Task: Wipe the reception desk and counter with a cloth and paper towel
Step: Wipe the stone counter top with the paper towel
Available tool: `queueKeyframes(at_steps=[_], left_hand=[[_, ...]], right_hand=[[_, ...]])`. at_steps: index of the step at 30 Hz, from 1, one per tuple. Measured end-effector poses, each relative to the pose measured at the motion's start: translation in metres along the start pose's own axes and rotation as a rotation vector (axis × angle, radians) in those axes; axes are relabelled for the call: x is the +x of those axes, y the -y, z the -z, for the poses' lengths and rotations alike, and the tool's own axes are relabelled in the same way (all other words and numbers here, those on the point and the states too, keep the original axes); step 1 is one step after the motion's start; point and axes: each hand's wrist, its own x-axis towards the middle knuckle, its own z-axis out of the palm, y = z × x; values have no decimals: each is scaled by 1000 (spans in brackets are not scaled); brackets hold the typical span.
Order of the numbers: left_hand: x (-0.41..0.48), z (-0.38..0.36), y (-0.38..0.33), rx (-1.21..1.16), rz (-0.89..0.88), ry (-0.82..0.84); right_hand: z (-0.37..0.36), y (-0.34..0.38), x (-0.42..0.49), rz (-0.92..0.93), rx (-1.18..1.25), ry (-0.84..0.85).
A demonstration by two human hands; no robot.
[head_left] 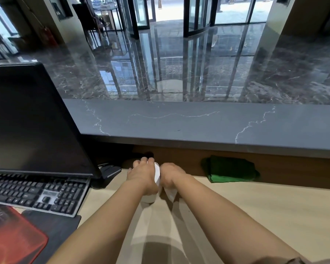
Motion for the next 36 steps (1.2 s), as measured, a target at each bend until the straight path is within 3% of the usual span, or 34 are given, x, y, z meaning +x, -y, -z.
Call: queueKeyframes(at_steps=[10,19,24,31,36], left_hand=[[1,3,-2,-9,9,12],[-2,5,-2,-17,28,-15],[-5,9,-6,50,23,14],[-30,31,-20,143,-35,-51],[-65,76,-16,81,-49,-193]], right_hand=[[-16,-8,-14,3,-214,-152],[-12,-13,-29,18,-287,-117],[10,-18,-42,-39,-232,-211],[35,-11,-72,-58,-199,-212],[68,8,-106,-10,-130,-303]])
